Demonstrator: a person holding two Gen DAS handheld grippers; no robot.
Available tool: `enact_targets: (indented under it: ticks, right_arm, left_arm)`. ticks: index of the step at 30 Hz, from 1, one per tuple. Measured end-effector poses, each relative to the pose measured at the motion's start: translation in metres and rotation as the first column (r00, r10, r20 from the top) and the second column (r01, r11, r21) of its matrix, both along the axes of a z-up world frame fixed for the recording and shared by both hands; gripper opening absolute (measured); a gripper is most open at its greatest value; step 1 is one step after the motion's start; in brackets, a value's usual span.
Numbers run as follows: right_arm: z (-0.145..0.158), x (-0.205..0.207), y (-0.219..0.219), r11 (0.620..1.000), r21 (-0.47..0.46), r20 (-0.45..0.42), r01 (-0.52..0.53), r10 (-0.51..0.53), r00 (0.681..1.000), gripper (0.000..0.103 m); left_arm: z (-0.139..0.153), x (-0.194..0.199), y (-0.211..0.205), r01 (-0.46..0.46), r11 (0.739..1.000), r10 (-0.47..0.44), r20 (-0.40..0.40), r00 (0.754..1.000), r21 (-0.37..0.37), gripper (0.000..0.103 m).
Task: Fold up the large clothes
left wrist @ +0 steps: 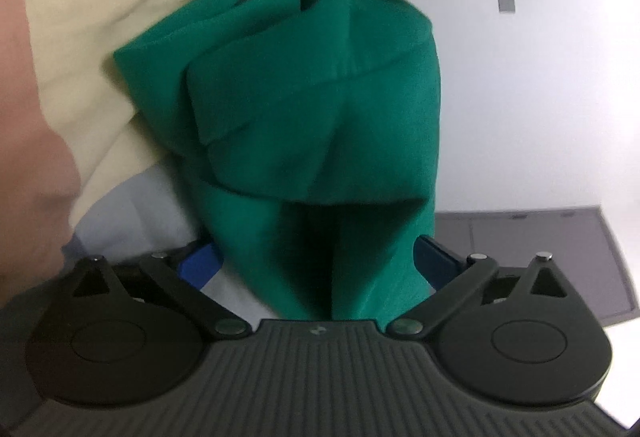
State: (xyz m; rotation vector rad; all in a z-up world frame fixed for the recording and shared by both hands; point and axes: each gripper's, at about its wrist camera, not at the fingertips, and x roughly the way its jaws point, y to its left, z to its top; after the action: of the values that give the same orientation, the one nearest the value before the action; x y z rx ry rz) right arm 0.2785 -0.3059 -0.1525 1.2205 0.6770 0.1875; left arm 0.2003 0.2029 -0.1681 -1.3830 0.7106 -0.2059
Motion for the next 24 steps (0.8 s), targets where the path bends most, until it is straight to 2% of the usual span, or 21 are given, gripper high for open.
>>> enact_targets:
  ticks: [4, 7, 9, 13, 17, 20, 24]
  right_arm:
    - [0.005, 0.006, -0.005, 0.999, 0.034, 0.114, 0.015, -0.019, 0.993, 0.092]
    - [0.003, 0.007, -0.001, 1.000, 0.004, 0.127, 0.011, -0.011, 0.992, 0.091]
    - [-0.001, 0.010, 0.003, 0.999, -0.052, 0.096, 0.000, 0.005, 0.995, 0.088]
    - [-0.002, 0.012, 0.008, 0.996, -0.087, 0.104, -0.004, 0.013, 0.995, 0.088]
    - [-0.001, 0.010, 0.004, 0.994, -0.111, 0.096, -0.019, 0.030, 0.995, 0.088]
    - [0.008, 0.017, 0.013, 0.993, -0.121, 0.106, -0.013, 0.026, 0.994, 0.089]
    - [0.018, 0.025, 0.021, 0.991, -0.135, 0.122, 0.002, 0.014, 0.992, 0.091]
  left_arm:
    - [-0.009, 0.002, 0.003, -0.043, 0.997, 0.044, 0.024, 0.999, -0.057, 0.103]
    - [-0.011, 0.006, 0.005, -0.063, 0.993, 0.069, 0.054, 0.996, -0.099, 0.103]
    - [-0.003, 0.012, 0.004, -0.036, 0.998, 0.039, 0.068, 0.997, -0.051, 0.102]
    - [0.019, 0.016, -0.005, -0.023, 0.998, 0.015, 0.144, 0.989, 0.050, 0.102]
    - [0.018, 0.020, -0.002, -0.036, 0.999, 0.036, 0.149, 0.988, -0.002, 0.102]
    - [0.012, 0.028, -0.003, -0.053, 0.999, 0.051, 0.133, 0.990, 0.011, 0.102]
    - [-0.001, 0.033, -0.005, -0.098, 0.995, 0.098, 0.091, 0.991, -0.008, 0.102]
